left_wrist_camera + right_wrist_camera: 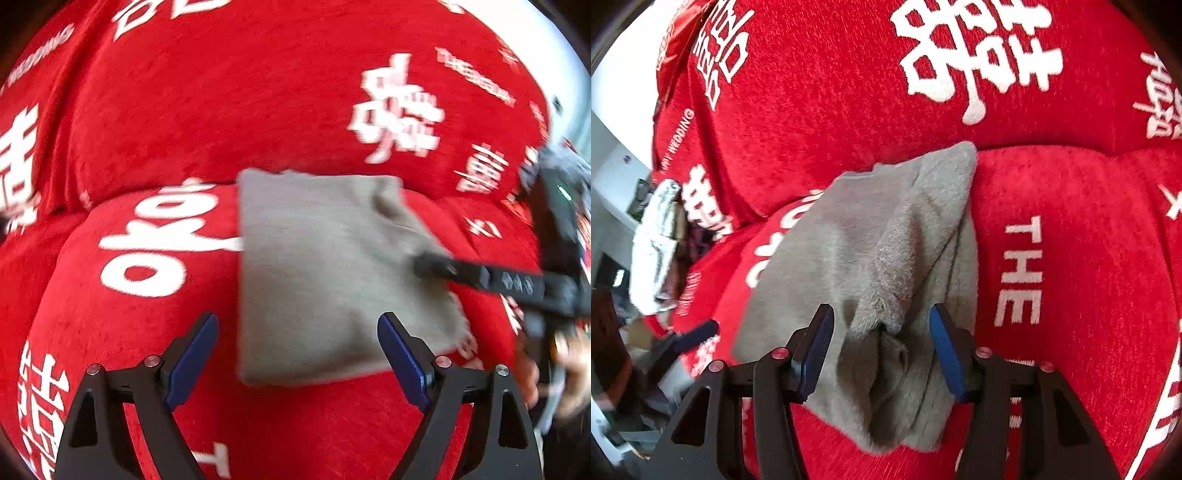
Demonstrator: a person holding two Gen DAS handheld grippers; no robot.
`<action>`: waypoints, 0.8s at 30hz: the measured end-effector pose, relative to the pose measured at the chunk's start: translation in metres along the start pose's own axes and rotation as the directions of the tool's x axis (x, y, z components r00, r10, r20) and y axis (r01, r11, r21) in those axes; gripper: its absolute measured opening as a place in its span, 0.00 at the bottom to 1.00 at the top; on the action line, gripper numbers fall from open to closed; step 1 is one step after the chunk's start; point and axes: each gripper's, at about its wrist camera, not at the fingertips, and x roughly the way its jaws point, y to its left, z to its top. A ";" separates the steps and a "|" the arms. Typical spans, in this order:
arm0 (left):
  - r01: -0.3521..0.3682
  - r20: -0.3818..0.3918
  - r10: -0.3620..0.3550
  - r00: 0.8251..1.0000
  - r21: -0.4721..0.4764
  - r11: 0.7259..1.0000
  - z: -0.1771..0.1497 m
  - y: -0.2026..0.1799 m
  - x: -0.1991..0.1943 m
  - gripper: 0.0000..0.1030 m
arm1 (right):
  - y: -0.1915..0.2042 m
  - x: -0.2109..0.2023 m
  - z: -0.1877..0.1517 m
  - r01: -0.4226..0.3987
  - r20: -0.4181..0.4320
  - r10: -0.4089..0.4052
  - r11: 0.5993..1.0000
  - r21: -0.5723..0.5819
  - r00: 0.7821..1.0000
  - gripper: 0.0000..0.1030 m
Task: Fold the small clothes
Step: 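Release the folded sweater with both grippers and withdraw, then grasp the folded sweater edge with the right gripper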
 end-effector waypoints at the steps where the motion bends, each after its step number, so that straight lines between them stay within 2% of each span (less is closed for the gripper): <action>1: -0.012 -0.016 0.012 1.000 -0.024 1.000 0.001 0.008 0.008 0.86 | -0.002 0.003 -0.001 0.008 -0.008 -0.008 1.000 0.009 1.000 0.16; 3: -0.021 -0.065 0.017 0.998 -0.071 0.997 -0.003 0.024 0.024 0.86 | -0.015 0.002 -0.005 -0.021 0.008 0.021 0.997 0.073 1.000 0.16; 6: 0.045 -0.099 -0.058 0.993 -0.127 0.991 -0.013 0.040 0.036 0.86 | -0.031 -0.004 -0.014 -0.058 0.032 0.054 0.988 0.146 0.998 0.16; 8: 0.052 -0.094 -0.064 0.993 -0.128 0.990 -0.012 0.041 0.030 0.86 | -0.031 -0.014 -0.016 -0.035 0.049 0.028 0.988 0.150 0.998 0.17; 11: 0.064 -0.044 -0.069 0.997 -0.106 0.992 0.005 0.036 0.015 0.86 | -0.010 -0.046 -0.008 0.015 0.168 -0.027 0.997 0.074 0.985 0.23; 12: 0.066 -0.036 -0.070 0.997 -0.102 0.993 0.012 0.034 0.014 0.86 | -0.002 -0.052 -0.003 0.011 0.191 -0.020 0.999 0.048 0.981 0.27; 14: 0.054 -0.028 -0.056 0.998 -0.093 0.994 0.029 0.030 0.018 0.86 | 0.012 -0.056 0.010 -0.028 0.213 0.027 1.000 -0.001 0.977 0.68; 15: 0.049 -0.028 -0.051 0.998 -0.092 0.995 0.034 0.029 0.021 0.86 | 0.017 -0.052 0.016 -0.069 0.203 0.071 0.997 -0.016 0.977 0.74; 16: 0.045 -0.036 -0.049 0.998 -0.097 0.994 0.040 0.028 0.028 0.86 | 0.019 -0.040 0.024 -0.121 0.170 0.122 0.993 -0.014 0.978 0.74; 19: 0.040 -0.081 -0.050 0.995 -0.123 0.992 0.044 0.028 0.048 0.86 | 0.010 -0.006 0.039 -0.186 0.085 0.182 0.982 0.037 0.980 0.73; 21: 0.011 -0.114 -0.024 0.993 -0.112 0.994 0.041 0.027 0.061 0.86 | -0.005 0.015 0.043 -0.168 0.047 0.165 0.982 0.086 0.985 0.72; 22: -0.001 -0.136 -0.012 0.991 -0.099 0.995 0.038 0.027 0.069 0.86 | -0.017 0.024 0.044 -0.140 0.031 0.138 0.984 0.109 0.990 0.64; 23: 0.003 -0.145 -0.017 0.989 -0.095 0.995 0.036 0.027 0.072 0.86 | -0.027 0.029 0.044 -0.108 0.027 0.106 0.987 0.123 0.994 0.43; 24: 0.019 -0.148 -0.034 0.988 -0.097 0.995 0.034 0.029 0.075 0.86 | -0.035 0.030 0.045 -0.090 0.025 0.088 0.987 0.132 0.996 0.34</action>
